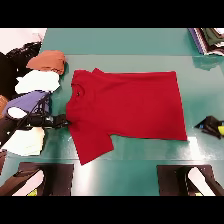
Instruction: Fold the shirts.
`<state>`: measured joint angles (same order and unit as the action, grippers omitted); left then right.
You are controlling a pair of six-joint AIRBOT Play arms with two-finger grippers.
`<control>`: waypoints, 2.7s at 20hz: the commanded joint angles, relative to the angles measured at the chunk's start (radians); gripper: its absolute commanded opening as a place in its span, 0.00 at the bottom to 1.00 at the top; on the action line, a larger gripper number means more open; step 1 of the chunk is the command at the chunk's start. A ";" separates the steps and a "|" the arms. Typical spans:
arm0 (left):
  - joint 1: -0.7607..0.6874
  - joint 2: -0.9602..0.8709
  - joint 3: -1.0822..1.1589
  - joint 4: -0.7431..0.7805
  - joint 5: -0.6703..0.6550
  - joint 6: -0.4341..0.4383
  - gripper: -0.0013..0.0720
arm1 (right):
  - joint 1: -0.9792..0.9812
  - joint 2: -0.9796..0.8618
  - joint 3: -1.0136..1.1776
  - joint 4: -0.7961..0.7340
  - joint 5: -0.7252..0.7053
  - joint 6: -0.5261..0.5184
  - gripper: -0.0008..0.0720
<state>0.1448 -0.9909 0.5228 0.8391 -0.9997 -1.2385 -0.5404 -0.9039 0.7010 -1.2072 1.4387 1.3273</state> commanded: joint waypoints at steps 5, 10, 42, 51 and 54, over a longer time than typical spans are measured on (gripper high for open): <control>0.000 0.001 0.053 -0.006 -0.004 0.016 0.05 | -0.106 -0.047 -0.238 0.079 -0.108 -0.003 0.64; 0.000 0.001 0.053 -0.006 -0.019 0.016 0.05 | -0.037 -0.183 -0.215 0.142 -0.148 -0.030 0.60; 0.001 0.251 1.509 -0.005 -0.018 -0.113 0.05 | 0.363 0.011 1.420 -0.190 0.083 0.074 0.03; 0.000 -0.098 0.845 -0.001 -0.277 -0.100 0.05 | 0.492 -0.366 1.035 -0.177 0.203 0.080 0.03; -0.027 -0.273 0.767 0.008 -0.121 -0.007 0.05 | 0.497 -0.546 1.005 -0.176 0.183 0.080 0.03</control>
<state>0.1364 -1.1240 1.4014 0.8455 -1.2201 -1.3262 -0.0589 -1.3022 1.7561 -1.3838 1.6253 1.4071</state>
